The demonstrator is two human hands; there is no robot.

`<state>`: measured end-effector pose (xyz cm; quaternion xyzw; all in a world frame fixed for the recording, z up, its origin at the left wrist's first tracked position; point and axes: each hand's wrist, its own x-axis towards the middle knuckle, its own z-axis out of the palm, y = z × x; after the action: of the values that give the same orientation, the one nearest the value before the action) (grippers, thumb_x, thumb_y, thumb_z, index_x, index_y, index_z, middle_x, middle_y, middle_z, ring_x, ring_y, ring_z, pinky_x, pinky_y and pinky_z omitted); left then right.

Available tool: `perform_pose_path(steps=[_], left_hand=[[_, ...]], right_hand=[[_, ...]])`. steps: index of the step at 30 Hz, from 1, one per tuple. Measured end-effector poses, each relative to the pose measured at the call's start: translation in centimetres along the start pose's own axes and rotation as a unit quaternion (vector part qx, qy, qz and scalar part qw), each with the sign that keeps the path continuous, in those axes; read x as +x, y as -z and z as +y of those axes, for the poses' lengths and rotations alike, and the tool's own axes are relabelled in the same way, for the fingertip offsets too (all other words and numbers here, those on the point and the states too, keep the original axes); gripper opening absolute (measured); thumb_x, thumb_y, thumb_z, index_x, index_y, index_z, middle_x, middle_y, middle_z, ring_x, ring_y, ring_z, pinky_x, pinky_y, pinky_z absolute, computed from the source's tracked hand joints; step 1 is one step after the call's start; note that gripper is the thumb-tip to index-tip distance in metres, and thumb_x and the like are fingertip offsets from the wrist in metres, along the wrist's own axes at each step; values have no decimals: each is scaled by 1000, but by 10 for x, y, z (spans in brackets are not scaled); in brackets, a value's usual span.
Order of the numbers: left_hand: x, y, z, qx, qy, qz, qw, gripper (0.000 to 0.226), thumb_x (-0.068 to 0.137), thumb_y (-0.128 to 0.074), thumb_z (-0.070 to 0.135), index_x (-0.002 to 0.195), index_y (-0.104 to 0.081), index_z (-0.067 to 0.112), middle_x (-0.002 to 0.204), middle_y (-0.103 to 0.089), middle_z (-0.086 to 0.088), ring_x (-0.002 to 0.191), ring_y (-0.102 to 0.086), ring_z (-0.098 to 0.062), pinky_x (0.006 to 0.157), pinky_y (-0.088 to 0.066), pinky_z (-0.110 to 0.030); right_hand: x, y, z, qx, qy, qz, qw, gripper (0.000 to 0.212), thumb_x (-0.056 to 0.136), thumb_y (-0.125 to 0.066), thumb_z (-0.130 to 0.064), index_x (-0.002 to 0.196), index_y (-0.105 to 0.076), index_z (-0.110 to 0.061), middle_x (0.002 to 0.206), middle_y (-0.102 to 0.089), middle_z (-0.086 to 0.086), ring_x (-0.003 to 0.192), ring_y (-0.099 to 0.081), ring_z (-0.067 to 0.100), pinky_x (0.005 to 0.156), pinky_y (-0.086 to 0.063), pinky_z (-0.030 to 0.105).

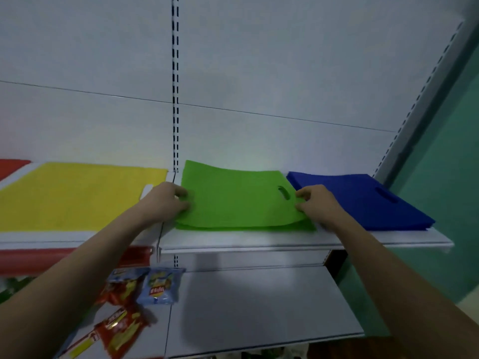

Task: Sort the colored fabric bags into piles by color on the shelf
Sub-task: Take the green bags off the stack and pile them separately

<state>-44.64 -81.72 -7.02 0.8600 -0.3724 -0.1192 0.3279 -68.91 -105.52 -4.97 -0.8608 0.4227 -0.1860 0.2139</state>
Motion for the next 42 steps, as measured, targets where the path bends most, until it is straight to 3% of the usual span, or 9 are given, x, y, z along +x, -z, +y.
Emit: perform_pose_path(steps=[5, 9, 15, 20, 23, 27, 34, 38, 42], left_hand=[[23, -6, 2, 116, -2, 0, 993, 43, 93, -63, 29, 133, -61, 11, 136, -56, -14, 120, -55, -29, 94, -42, -29], [22, -10, 0, 182, 0, 14, 983, 47, 93, -61, 39, 137, -56, 23, 142, -45, -14, 130, -40, -35, 108, -30, -34], [-14, -1, 4, 162, 26, 94, 982, 39, 97, -52, 36, 135, -55, 29, 138, -47, -14, 131, -34, -37, 106, -35, -45], [-71, 11, 18, 203, 57, 140, 967, 35, 98, -49, 41, 130, -59, 29, 133, -55, -7, 126, -40, -32, 99, -43, -43], [-120, 14, 14, 216, 88, 175, 957, 30, 98, -48, 40, 120, -64, 26, 121, -62, -5, 117, -48, -31, 89, -48, -41], [-190, 28, 2, 192, 124, 215, 950, 28, 98, -48, 34, 100, -69, 16, 85, -69, -4, 75, -62, -23, 58, -49, -29], [-292, 97, -41, 207, 221, 274, 913, 33, 92, -52, 36, 74, -63, 12, 68, -65, -7, 64, -63, -26, 53, -43, -26], [-347, 136, -81, 210, 262, 299, 893, 30, 90, -52, 45, 87, -68, 19, 76, -69, 1, 72, -66, -19, 64, -55, -30], [-399, 176, -138, 206, 293, 324, 876, 41, 88, -48, 58, 106, -68, 27, 96, -69, 5, 90, -62, -16, 69, -46, -28]], right_hand=[[20, 3, -1, -121, 10, -80, 989, 33, 89, -66, -15, 120, -67, -5, 121, -64, 14, 106, -61, 26, 83, -47, 28], [21, 7, -3, -177, 29, -108, 978, 30, 86, -63, -16, 108, -70, 2, 114, -68, 18, 103, -64, 30, 88, -54, 40], [4, 20, -31, -104, 104, -68, 987, 26, 87, -60, -21, 94, -72, 1, 92, -72, 19, 86, -67, 28, 75, -52, 36], [-36, 8, -67, -3, 194, -123, 973, 21, 91, -58, -21, 89, -70, -4, 79, -68, 12, 68, -57, 21, 68, -51, 34], [-75, -16, -92, 71, 259, -193, 944, 20, 97, -56, -26, 81, -60, -13, 76, -63, 10, 64, -55, 19, 57, -43, 28], [-133, -58, -132, 119, 336, -242, 902, 34, 98, -55, -32, 72, -54, -11, 66, -48, 11, 59, -43, 19, 52, -35, 24], [-210, -91, -225, 90, 430, -284, 852, 36, 100, -52, -32, 73, -43, -10, 68, -39, 14, 59, -36, 22, 59, -31, 32], [-252, -106, -286, 31, 482, -275, 831, 38, 99, -53, -34, 71, -46, -9, 64, -43, 9, 58, -41, 25, 58, -33, 34], [-302, -131, -347, -21, 530, -268, 804, 35, 96, -52, -42, 91, -60, -8, 84, -64, 9, 77, -61, 28, 69, -50, 40]])
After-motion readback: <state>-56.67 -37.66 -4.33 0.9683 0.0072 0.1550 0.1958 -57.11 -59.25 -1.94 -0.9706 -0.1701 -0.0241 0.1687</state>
